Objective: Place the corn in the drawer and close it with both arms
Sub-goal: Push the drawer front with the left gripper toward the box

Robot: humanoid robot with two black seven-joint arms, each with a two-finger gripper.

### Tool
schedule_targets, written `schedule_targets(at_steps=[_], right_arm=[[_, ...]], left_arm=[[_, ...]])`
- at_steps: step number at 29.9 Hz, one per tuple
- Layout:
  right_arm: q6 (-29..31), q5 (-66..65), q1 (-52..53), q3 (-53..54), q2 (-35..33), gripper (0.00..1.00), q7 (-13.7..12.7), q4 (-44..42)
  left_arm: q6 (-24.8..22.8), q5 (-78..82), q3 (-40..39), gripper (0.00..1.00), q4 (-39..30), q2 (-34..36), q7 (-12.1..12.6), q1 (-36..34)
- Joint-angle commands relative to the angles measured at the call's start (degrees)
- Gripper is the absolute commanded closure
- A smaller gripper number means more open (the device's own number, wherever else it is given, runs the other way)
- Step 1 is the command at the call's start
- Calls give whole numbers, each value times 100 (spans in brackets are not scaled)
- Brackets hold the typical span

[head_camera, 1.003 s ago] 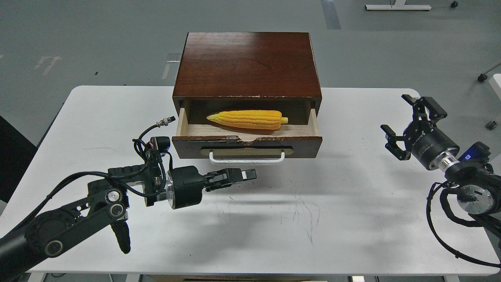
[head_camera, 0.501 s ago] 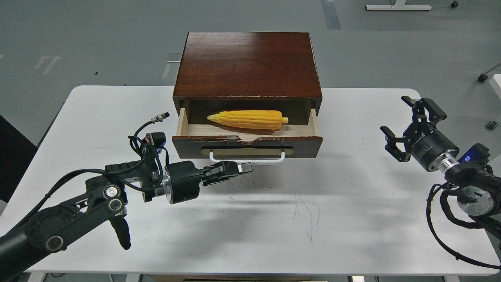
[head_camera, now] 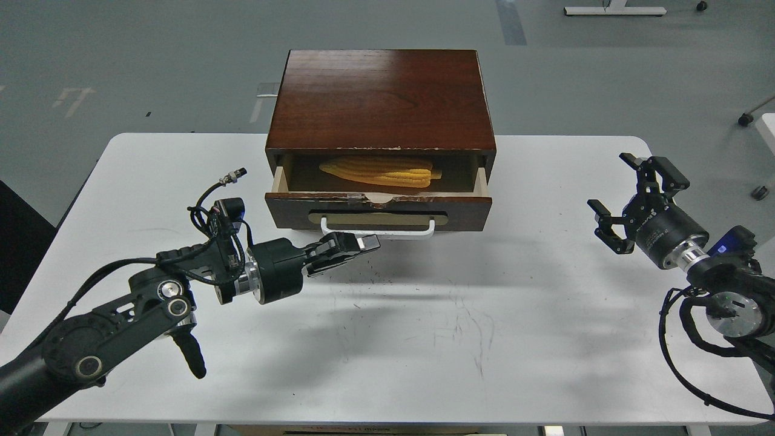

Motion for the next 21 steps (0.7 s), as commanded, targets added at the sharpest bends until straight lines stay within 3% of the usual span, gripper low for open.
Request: schedule_targets(at_steps=[1, 21], right_arm=[[0, 0, 0, 0, -5, 1, 0, 9], [-18, 0, -114, 0, -14, 1, 0, 9]], left_arm=[[58, 9, 6, 100, 164, -105, 14, -15], [128, 0, -20, 100, 489, -281, 14, -156]])
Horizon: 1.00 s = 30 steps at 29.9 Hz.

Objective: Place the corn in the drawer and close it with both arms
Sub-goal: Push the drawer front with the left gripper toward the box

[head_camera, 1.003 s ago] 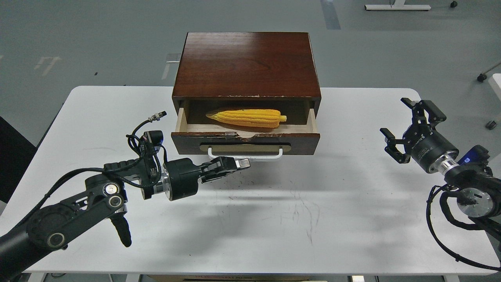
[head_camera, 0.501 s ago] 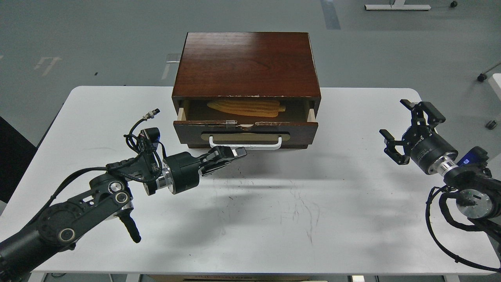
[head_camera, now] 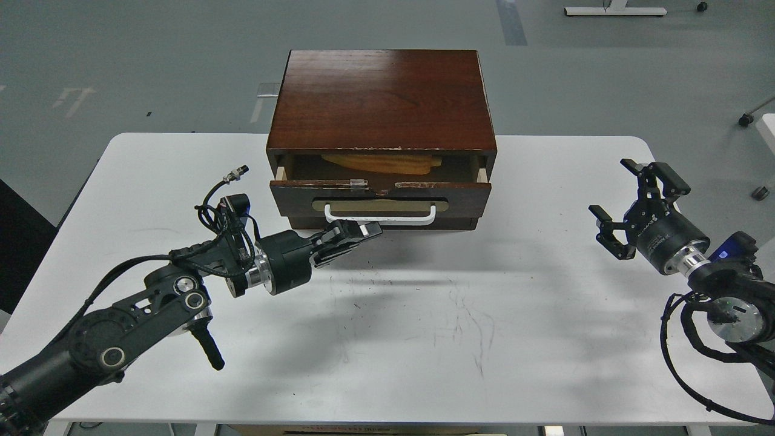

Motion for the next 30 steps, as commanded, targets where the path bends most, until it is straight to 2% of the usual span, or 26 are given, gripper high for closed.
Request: schedule_targets(at_steps=[1, 30], right_arm=[[1, 0, -25, 0, 6, 1, 0, 0], [-8, 0, -121, 0, -3, 1, 0, 9]], left_arm=[[37, -2, -12, 100, 35, 1, -4, -18], [152, -160, -21, 100, 773, -342, -4, -422]])
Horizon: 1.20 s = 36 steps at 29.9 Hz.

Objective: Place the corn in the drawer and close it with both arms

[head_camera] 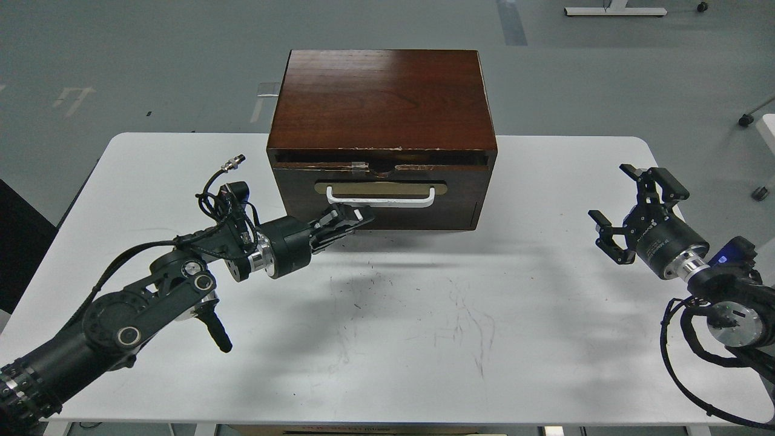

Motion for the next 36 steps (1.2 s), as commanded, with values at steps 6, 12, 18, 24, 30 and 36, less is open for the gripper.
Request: schedule_targets(at_steps=[6, 12, 18, 24, 30, 36], right_arm=[[0, 0, -35, 9, -15, 1, 0, 0], [0, 0, -35, 0, -15, 1, 0, 0], [0, 0, -35, 0, -15, 1, 0, 0], [0, 0, -44, 0, -15, 1, 0, 9], [0, 0, -35, 0, -33, 1, 0, 9], [0, 0, -35, 9, -41, 1, 0, 8]], left_arm=[[20, -229, 4, 100, 166, -32, 68, -129], [134, -246, 4, 100, 210, -32, 121, -147], [231, -378, 4, 100, 228, -32, 200, -173], [196, -484, 22, 100, 193, -23, 200, -164], [-322, -431, 127, 100, -475, 354, 121, 11], [-656, -457, 110, 100, -949, 820, -80, 99]])
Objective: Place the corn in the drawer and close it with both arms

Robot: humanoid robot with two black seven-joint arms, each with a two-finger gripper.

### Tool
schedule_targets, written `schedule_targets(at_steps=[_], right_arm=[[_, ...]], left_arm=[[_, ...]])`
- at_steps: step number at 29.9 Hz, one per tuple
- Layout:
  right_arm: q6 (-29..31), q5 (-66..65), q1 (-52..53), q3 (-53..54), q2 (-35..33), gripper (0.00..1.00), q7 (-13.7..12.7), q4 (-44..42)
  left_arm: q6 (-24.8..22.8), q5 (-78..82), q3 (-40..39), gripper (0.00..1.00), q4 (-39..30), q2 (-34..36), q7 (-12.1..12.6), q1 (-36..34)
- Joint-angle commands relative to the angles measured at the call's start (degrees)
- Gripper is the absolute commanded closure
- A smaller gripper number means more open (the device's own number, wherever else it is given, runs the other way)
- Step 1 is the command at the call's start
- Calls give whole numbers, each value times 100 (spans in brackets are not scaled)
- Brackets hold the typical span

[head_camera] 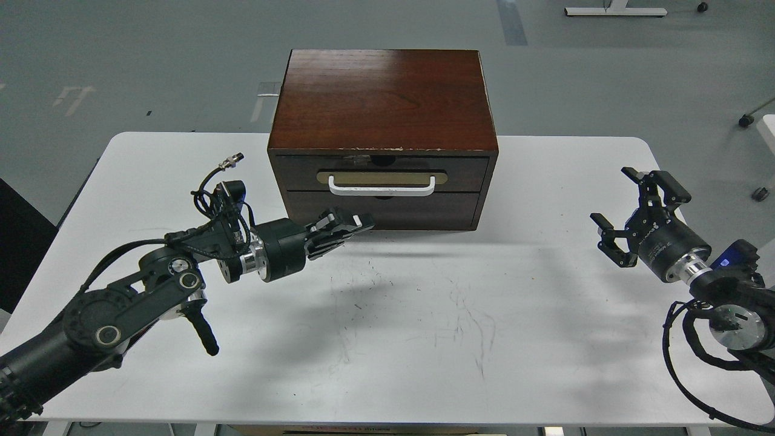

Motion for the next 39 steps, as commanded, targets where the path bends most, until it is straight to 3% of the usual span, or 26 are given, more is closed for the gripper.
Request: schedule_targets(at_steps=[1, 2, 3, 4, 6, 7, 9, 16, 27, 39], right_arm=[[0, 0, 9, 8, -1, 1, 0, -2], [0, 0, 0, 16, -1, 1, 0, -2], [0, 0, 9, 25, -1, 1, 0, -11], [0, 0, 9, 51, -1, 1, 0, -11], [0, 0, 9, 69, -1, 1, 0, -20], [0, 0, 17, 87, -1, 1, 0, -20], [0, 0, 35, 95, -1, 1, 0, -20], [-17, 0, 44, 131, 51, 1, 0, -37], [-35, 0, 53, 131, 280, 1, 0, -46], [-9, 0, 70, 131, 456, 0, 0, -37]], left_arm=[[-344, -25, -77, 100, -333, 357, -370, 65], [-407, -34, -95, 100, -369, 419, -529, 91], [-434, -51, -138, 91, -422, 515, -879, 135], [-451, -130, -226, 72, -431, 612, -1213, 144], [-460, -314, -340, 45, -431, 692, -1426, 162], [-460, -611, -480, 22, -431, 762, -1480, 205], [-469, -1260, -709, 1, -414, 885, -1498, 249], [-373, -3223, -964, 1, 112, 1158, -1498, 503], [-443, -3330, -1580, 1, 772, 904, -1401, 1629], [-487, -3321, -1738, 1, 1142, 604, -1304, 1753]])
